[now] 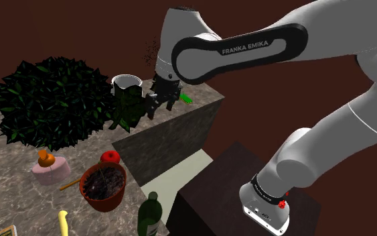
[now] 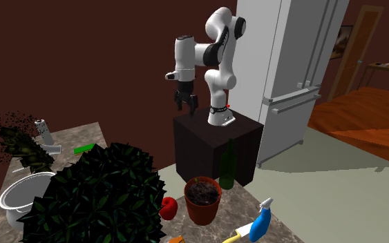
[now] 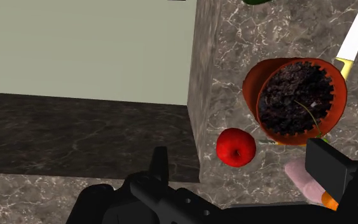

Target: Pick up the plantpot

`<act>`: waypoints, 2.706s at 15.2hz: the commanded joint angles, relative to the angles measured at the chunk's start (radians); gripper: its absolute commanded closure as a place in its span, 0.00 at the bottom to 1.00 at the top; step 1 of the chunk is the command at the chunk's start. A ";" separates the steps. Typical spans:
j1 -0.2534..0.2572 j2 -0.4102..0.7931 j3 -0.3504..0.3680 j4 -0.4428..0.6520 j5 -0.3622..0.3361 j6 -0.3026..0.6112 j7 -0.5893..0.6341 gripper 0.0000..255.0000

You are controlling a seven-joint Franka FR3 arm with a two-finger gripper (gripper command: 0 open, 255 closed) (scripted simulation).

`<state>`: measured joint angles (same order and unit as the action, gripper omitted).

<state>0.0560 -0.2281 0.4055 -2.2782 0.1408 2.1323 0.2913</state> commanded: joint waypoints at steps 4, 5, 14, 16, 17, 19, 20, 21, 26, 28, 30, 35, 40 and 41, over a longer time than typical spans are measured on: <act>0.014 0.188 0.063 0.078 -0.076 0.085 0.111 0.00; 0.020 0.228 0.072 0.098 -0.097 0.099 0.135 0.00; 0.131 0.591 0.074 0.330 -0.296 0.159 0.333 0.00; 0.168 0.669 0.061 0.396 -0.330 0.159 0.364 0.00; 0.186 0.709 0.054 0.431 -0.345 0.158 0.378 0.00; 0.224 0.787 0.040 0.506 -0.371 0.151 0.400 0.00; 0.243 0.826 0.033 0.545 -0.382 0.147 0.410 0.00; 0.261 0.866 0.026 0.587 -0.391 0.141 0.418 0.00; 0.285 0.930 0.009 0.618 -0.411 0.170 0.429 0.00; 0.289 0.948 0.002 0.619 -0.418 0.187 0.432 0.00; 0.292 0.963 -0.002 0.620 -0.423 0.200 0.434 0.00; 0.293 0.963 -0.003 0.622 -0.423 0.199 0.434 1.00; 0.292 0.963 -0.003 0.621 -0.423 0.199 0.434 1.00; 0.292 0.963 -0.002 0.620 -0.423 0.200 0.434 1.00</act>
<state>0.3484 0.7341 0.4030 -1.6573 -0.2824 2.3315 0.7250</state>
